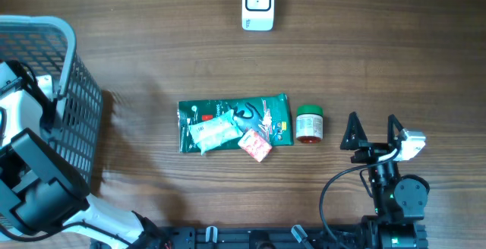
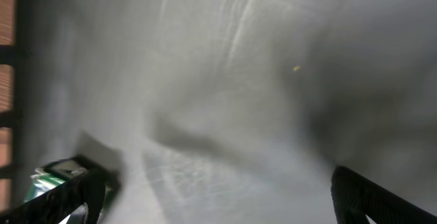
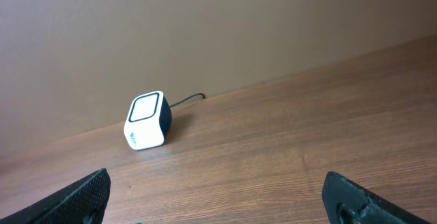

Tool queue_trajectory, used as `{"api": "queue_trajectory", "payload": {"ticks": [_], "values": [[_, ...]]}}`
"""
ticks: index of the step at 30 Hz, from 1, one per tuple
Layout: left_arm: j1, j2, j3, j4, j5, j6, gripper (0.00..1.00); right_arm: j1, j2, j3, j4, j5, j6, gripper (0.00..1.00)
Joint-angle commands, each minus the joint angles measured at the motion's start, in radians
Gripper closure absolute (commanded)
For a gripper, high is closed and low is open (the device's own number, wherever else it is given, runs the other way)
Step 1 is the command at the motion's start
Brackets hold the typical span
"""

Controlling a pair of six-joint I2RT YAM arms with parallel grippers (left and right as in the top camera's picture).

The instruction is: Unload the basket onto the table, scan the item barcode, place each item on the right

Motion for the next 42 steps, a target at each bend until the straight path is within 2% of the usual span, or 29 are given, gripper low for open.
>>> {"api": "queue_trajectory", "payload": {"ticks": [1,2,3,5,6,13,18,22,27,29,33,37,42], "values": [[0.024,0.029,-0.018,0.009,-0.163,0.12,0.08,0.002,0.001,-0.001,0.002,-0.008,-0.013,0.01],[0.037,0.029,-0.018,0.017,-0.15,0.119,0.21,0.002,0.001,-0.001,0.002,-0.008,-0.013,0.0],[0.059,0.029,-0.018,0.02,-0.081,0.115,0.4,0.002,0.001,-0.001,0.002,-0.008,-0.013,0.0],[0.092,0.029,-0.018,0.029,0.023,0.115,0.66,0.002,0.001,-0.001,0.002,-0.008,-0.013,0.0],[0.11,0.029,-0.018,0.037,0.03,0.115,0.96,0.002,0.001,-0.001,0.002,-0.008,-0.013,0.0],[0.152,0.029,-0.018,0.172,0.026,0.093,0.96,0.002,0.001,-0.001,0.002,-0.008,-0.013,0.0],[0.153,0.031,-0.018,0.276,-0.061,0.093,0.96,0.002,0.001,-0.001,0.002,-0.008,-0.013,0.0],[0.157,0.034,-0.018,0.288,-0.095,0.093,0.96,0.002,0.001,-0.001,0.002,-0.008,-0.013,0.0],[0.201,0.044,-0.018,0.216,-0.105,0.082,0.96,0.002,0.001,-0.001,0.002,-0.008,-0.013,0.0],[0.23,0.044,-0.018,0.184,-0.098,0.005,0.96,0.002,0.001,-0.001,0.002,-0.008,-0.013,0.0],[0.252,0.044,-0.018,0.113,0.02,-0.09,0.96,0.002,0.001,-0.001,0.002,-0.008,-0.013,0.0],[0.222,0.044,-0.018,0.047,0.174,-0.091,0.96,0.002,0.001,-0.001,0.002,-0.008,-0.013,0.0],[0.163,0.044,-0.018,-0.02,0.229,-0.093,0.96,0.002,0.001,-0.001,0.002,-0.008,-0.014,0.0]]}}
